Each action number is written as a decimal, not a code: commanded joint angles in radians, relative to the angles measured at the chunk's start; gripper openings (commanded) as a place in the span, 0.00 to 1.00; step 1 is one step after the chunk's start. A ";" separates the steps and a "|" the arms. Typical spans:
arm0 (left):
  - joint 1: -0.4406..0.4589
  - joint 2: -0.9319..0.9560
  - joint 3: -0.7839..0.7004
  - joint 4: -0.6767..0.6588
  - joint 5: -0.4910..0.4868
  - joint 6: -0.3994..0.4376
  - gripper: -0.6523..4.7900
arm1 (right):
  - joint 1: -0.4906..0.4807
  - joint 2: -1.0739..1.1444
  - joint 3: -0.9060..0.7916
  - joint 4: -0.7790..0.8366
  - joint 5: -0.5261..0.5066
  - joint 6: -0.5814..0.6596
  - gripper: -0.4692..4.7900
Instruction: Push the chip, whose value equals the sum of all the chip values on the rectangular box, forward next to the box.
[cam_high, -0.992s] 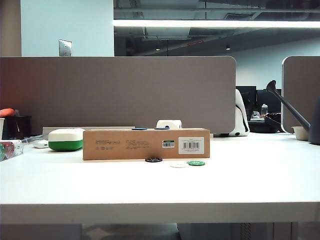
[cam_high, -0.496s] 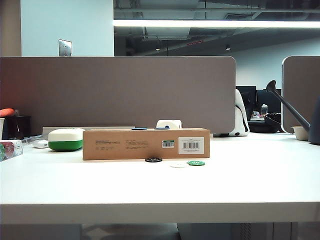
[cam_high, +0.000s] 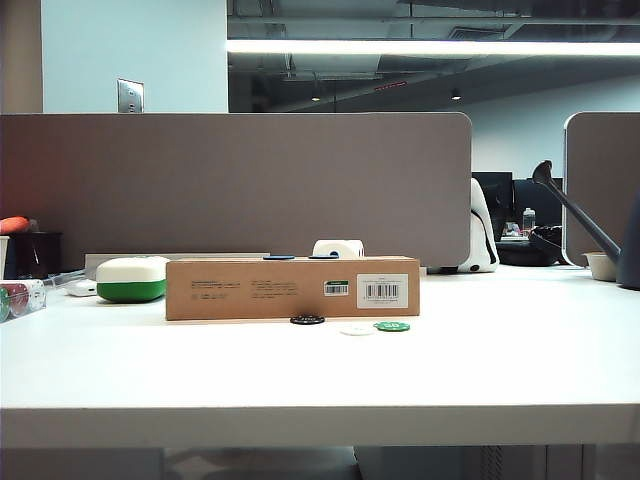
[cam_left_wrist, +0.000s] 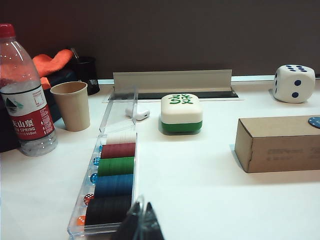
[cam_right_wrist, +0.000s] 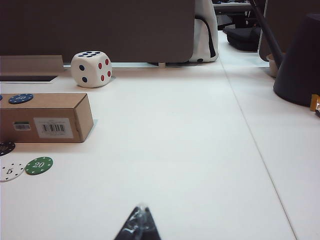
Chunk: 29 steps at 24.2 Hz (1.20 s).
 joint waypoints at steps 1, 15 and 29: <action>-0.001 0.000 0.003 0.011 0.004 0.013 0.11 | -0.001 0.000 -0.005 0.016 -0.001 0.001 0.09; -0.001 0.000 -0.071 0.044 0.009 0.089 0.11 | -0.001 0.000 -0.005 0.016 -0.001 0.001 0.09; -0.001 0.000 -0.071 0.055 0.012 0.101 0.11 | -0.001 0.000 -0.005 0.016 -0.001 0.001 0.09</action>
